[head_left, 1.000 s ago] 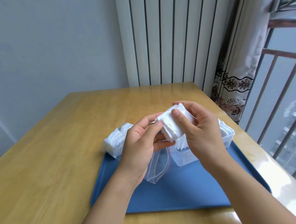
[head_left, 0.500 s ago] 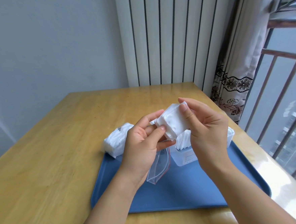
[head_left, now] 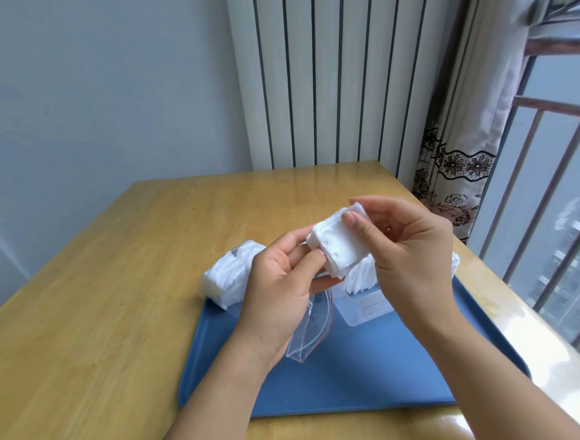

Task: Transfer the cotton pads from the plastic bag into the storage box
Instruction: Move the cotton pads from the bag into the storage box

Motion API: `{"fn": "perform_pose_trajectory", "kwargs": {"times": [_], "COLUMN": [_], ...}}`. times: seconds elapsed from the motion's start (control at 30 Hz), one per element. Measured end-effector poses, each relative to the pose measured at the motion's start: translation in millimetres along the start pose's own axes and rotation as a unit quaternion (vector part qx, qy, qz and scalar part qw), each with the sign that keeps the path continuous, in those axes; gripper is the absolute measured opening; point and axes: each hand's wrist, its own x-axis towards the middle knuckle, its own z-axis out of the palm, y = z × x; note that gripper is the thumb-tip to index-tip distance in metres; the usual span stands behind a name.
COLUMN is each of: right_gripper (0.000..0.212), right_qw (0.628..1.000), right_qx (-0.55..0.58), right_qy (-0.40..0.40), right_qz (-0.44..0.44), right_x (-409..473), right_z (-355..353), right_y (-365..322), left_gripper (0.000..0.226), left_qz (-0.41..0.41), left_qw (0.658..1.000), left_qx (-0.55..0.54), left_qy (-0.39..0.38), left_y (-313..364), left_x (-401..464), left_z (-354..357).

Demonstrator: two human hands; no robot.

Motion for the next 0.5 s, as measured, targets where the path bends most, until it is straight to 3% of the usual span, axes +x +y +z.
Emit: {"fn": "perform_pose_trajectory", "kwargs": {"times": [0.4, 0.5], "right_gripper": [0.024, 0.023], "right_qw": [1.000, 0.999], "right_qx": [-0.012, -0.017], "right_qy": [-0.015, -0.018], "right_qz": [0.021, 0.026], "right_x": [2.5, 1.8], "right_z": [-4.9, -4.2], "right_y": [-5.0, -3.5], "left_gripper": [0.024, 0.034], "left_qz": [-0.003, -0.001], "left_qw": [1.000, 1.000], "left_qx": [-0.007, -0.020], "left_qy": [0.000, -0.001], "left_y": [-0.3, 0.5], "left_x": [0.9, -0.1], "left_z": [-2.9, -1.4]}}
